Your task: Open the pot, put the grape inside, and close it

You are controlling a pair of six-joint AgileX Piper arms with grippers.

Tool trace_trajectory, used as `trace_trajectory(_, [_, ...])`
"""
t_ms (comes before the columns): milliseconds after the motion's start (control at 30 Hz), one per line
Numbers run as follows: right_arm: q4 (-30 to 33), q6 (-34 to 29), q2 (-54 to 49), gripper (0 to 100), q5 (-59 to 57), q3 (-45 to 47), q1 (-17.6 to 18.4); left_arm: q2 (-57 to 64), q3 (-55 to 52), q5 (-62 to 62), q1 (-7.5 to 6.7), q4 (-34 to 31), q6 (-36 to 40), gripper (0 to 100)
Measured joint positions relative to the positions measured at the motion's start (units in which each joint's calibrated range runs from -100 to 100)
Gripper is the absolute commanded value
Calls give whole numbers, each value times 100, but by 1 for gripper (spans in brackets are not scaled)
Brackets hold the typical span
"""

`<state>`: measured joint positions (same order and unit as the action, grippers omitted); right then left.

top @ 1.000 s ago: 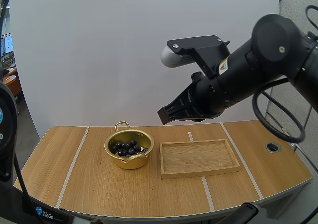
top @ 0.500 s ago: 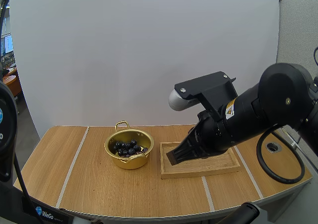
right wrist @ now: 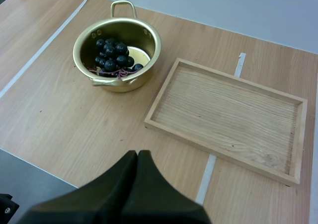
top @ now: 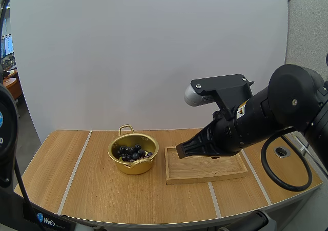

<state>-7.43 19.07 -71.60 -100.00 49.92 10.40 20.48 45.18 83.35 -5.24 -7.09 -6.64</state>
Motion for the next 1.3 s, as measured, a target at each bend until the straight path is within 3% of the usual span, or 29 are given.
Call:
trace_trajectory(133, [-23, 0, 0, 0, 0, 0, -5, 0, 0, 56, 0, 0, 0, 0])
trace_trajectory(400, [-33, 0, 0, 0, 0, 0, -5, -73, -43, 1590, 0, 0, 0, 0])
trace_trajectory(733, [-33, 0, 0, 0, 0, 0, -5, -449, -942, 1665, 0, 188, -506, 0])
trace_trajectory(1100, [-33, 0, 0, 0, 0, 0, -5, -536, -1631, 1665, 0, 317, -566, 0])
trace_trajectory(1300, [-33, 0, 0, 0, 0, 0, -5, -820, -2876, 1665, 0, 1046, -808, 0])
